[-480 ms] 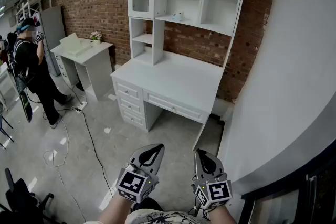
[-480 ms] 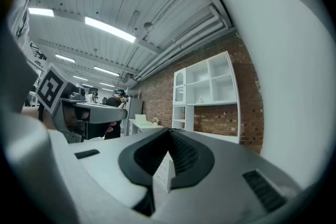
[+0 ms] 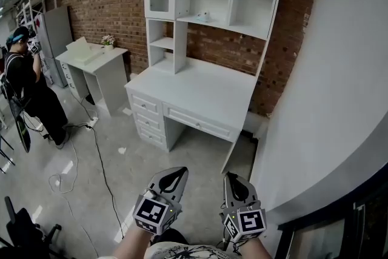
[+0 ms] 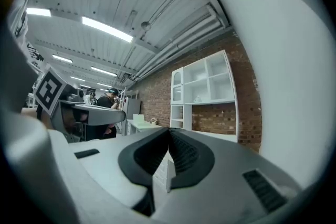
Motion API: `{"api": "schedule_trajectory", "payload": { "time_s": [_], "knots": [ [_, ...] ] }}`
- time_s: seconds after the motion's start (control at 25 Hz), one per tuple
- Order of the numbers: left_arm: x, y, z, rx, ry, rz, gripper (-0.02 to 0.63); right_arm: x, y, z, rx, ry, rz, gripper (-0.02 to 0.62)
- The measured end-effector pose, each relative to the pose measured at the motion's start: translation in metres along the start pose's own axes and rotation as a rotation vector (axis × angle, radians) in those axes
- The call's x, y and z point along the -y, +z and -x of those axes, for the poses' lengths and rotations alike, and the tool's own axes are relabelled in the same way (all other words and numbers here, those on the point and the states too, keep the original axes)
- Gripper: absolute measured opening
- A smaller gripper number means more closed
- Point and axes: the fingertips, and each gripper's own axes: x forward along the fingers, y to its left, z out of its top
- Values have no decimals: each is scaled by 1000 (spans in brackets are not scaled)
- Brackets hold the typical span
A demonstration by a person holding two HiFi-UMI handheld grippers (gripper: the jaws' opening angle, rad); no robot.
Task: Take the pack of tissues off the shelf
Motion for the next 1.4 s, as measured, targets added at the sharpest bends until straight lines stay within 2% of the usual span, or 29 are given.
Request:
{"api": "schedule_trajectory", "payload": {
  "time_s": [0.32, 0.52, 0.92, 1.16, 1.4],
  "knots": [
    [-15, -9, -10, -19, -1, -6, 14, 2, -8, -16, -9, -9, -9, 6],
    [-50, -14, -23, -29, 5, 3, 14, 5, -1, -46, 3, -56, 10, 6],
    [-168, -12, -79, -37, -62, 20, 13, -6, 8, -171, -22, -105, -4, 6],
    [-251, -7, -110, -30, -116, -12, 14, -22, 15, -260, -28, -139, 7, 6],
    [-327, -3, -131, -44, -130, -7, 14, -38, 29, -339, -20, -156, 15, 8]
  ]
}}
